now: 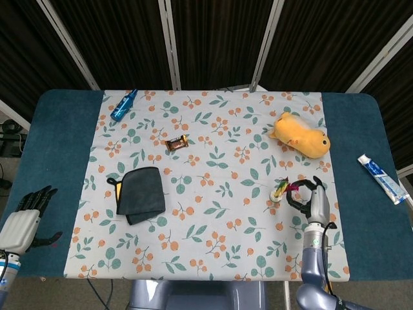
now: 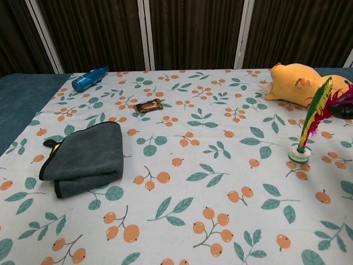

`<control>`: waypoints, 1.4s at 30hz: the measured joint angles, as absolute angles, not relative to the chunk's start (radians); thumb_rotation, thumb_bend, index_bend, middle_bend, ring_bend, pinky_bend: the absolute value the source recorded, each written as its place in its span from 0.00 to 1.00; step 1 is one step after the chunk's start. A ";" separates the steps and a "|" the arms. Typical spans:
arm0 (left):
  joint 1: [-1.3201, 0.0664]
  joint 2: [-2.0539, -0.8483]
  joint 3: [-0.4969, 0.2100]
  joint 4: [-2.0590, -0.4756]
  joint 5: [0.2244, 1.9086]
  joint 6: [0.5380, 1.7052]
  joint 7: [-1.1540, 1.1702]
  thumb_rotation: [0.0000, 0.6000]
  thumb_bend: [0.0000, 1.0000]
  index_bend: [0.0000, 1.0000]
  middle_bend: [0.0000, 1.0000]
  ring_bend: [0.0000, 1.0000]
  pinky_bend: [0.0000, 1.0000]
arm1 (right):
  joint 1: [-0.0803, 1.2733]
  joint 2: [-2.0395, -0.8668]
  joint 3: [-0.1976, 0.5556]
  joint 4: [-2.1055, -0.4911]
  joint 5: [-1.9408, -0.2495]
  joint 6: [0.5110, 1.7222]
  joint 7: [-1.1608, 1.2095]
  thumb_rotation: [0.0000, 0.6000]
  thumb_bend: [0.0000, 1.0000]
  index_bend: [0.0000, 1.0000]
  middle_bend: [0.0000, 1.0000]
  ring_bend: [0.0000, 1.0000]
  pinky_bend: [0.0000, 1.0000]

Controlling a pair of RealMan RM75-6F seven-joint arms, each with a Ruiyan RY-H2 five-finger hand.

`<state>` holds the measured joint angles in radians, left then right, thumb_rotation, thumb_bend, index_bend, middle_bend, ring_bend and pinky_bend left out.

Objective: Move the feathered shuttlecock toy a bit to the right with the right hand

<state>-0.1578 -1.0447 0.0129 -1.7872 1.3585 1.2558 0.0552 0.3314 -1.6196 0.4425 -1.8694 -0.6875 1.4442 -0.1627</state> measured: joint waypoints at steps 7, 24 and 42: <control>-0.158 -1.045 0.012 -1.787 1.358 1.257 0.054 1.00 0.24 0.00 0.00 0.00 0.00 | 0.327 -1.617 0.433 -1.877 -0.716 1.452 -0.162 1.00 0.39 0.33 0.18 0.00 0.00; -0.156 -1.042 0.014 -1.785 1.372 1.263 0.037 1.00 0.24 0.00 0.00 0.00 0.00 | 0.276 -1.558 0.371 -1.927 -0.812 1.499 -0.175 1.00 0.28 0.04 0.00 0.00 0.00; -0.139 -1.047 0.014 -1.738 1.434 1.318 -0.008 1.00 0.24 0.00 0.00 0.00 0.00 | 0.182 -1.148 0.252 -1.928 -0.986 1.430 -0.260 1.00 0.24 0.04 0.00 0.00 0.00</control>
<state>-0.1395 -1.0473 0.0141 -1.7382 1.4342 1.3185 -0.0076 0.1817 -1.1478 0.2518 -1.9280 -0.9863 1.4296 -0.2601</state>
